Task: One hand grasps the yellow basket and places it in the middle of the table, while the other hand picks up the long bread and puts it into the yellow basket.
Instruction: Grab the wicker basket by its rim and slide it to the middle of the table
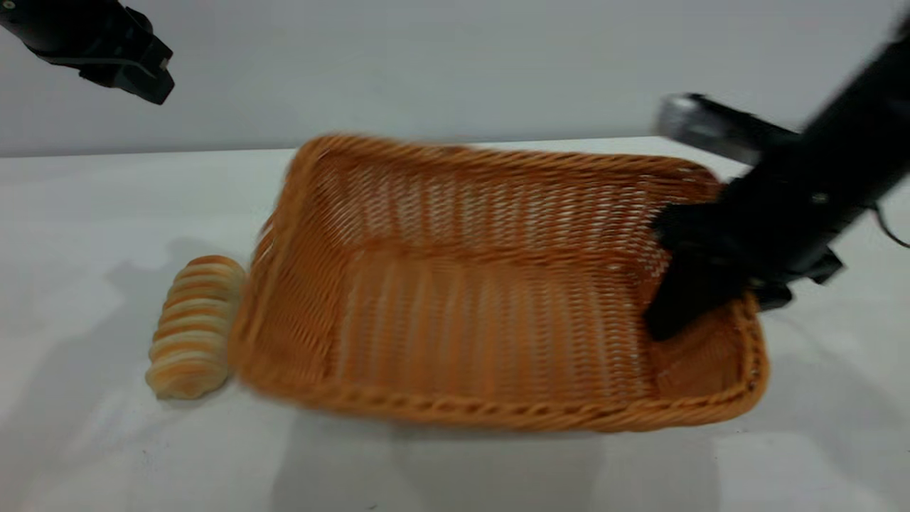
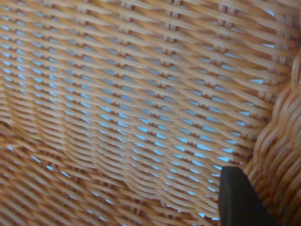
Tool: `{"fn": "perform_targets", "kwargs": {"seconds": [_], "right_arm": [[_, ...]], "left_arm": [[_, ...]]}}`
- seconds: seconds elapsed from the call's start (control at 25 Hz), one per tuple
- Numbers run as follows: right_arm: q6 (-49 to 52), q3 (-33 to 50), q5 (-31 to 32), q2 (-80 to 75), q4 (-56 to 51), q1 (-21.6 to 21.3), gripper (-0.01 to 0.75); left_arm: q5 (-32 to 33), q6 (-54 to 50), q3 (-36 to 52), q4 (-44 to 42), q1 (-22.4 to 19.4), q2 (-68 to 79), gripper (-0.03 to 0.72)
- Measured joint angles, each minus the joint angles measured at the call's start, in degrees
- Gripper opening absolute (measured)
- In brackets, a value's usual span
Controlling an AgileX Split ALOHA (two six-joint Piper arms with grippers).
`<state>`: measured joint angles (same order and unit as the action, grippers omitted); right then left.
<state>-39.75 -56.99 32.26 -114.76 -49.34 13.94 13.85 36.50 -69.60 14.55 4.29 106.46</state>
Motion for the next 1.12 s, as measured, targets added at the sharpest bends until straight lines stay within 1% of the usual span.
{"fn": "perform_targets", "kwargs": {"seconds": [0.16,0.32,0.68,1.12], "right_arm": [[10.05,-4.41,0.68,-1.61,7.86,4.04,0.197],[14.99,-6.64,1.0,-5.47,10.63,4.94,0.197],[16.58,-8.13,0.58,-9.78,10.11,4.96,0.197],[16.76,-11.65,0.97,-10.94,9.69,4.96,0.196]], "left_arm": [[0.49,0.0,0.0,0.05,0.0,0.0,0.3],[0.69,-0.1,0.0,0.05,0.0,0.0,0.3],[1.04,-0.3,0.0,0.05,0.0,0.0,0.3],[1.19,-0.41,0.0,0.1,0.0,0.0,0.3]]}}
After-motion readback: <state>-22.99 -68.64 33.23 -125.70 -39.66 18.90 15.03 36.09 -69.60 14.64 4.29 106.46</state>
